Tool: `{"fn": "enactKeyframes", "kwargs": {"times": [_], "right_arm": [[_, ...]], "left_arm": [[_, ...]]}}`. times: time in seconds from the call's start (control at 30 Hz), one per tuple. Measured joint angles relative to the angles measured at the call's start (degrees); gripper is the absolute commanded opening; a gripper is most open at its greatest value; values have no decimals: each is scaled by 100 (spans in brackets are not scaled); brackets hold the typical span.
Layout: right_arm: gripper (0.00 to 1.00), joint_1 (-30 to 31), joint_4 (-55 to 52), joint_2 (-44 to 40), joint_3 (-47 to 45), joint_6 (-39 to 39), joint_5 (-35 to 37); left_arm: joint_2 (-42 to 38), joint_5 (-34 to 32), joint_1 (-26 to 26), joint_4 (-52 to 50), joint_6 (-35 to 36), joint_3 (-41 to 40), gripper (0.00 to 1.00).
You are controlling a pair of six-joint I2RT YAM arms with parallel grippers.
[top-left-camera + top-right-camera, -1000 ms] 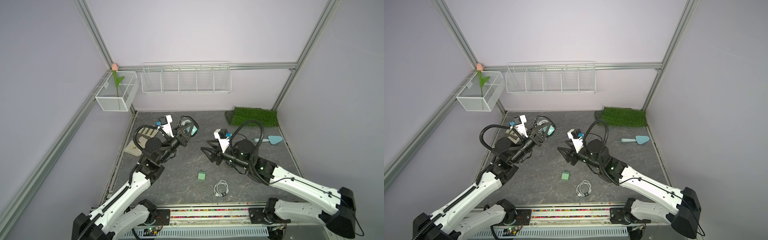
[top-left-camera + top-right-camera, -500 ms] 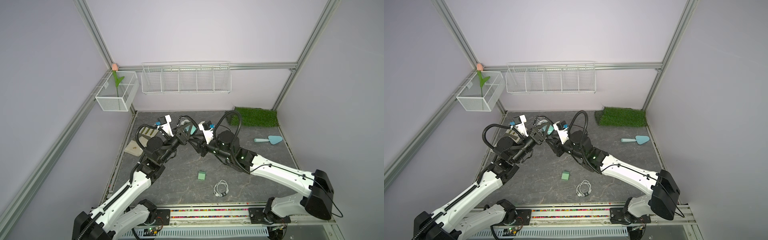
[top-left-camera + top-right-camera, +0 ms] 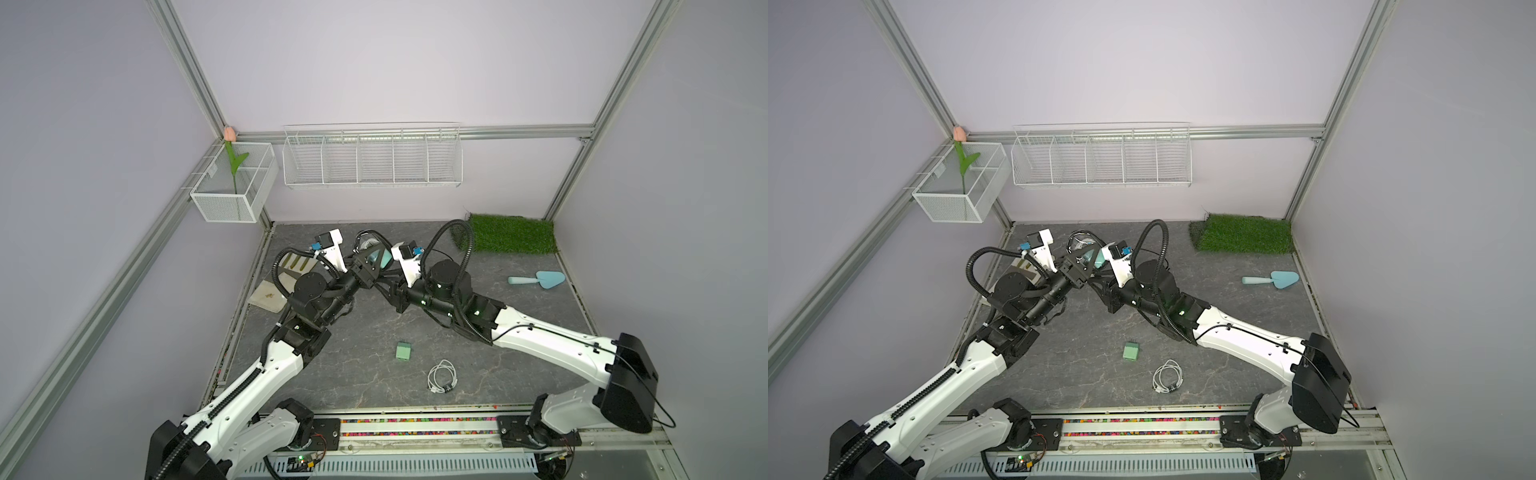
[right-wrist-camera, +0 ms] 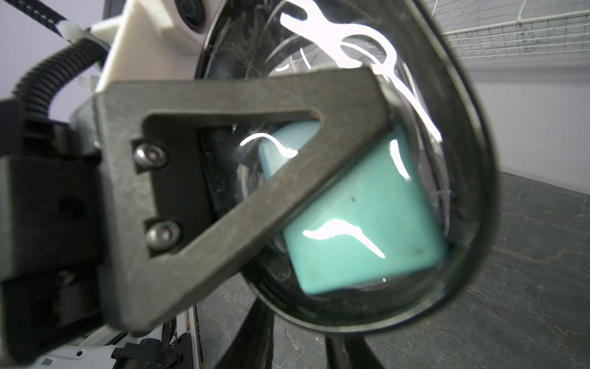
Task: Pack away charging kits
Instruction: Zip the zipper on the storage bag.
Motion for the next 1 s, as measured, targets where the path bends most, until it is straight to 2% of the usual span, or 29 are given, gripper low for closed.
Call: {"fn": "enactKeyframes", "kwargs": {"times": [0.37,0.53,0.67,0.87,1.0], "right_arm": [[23,0,7,2,120,44,-83],[32,0,-122,59,264,42,0],[33,0,-129,87,291,46,46],[25,15,-122,87,293,57,103],[15,15,-122,92,306,81,133]], "left_arm": [[234,-66,2,245,37,0,0],[214,-136,26,319,61,0,0],[146,-214,39,258,103,0,0],[105,-208,37,229,127,-2,0],[105,-205,37,232,125,-2,0]]}}
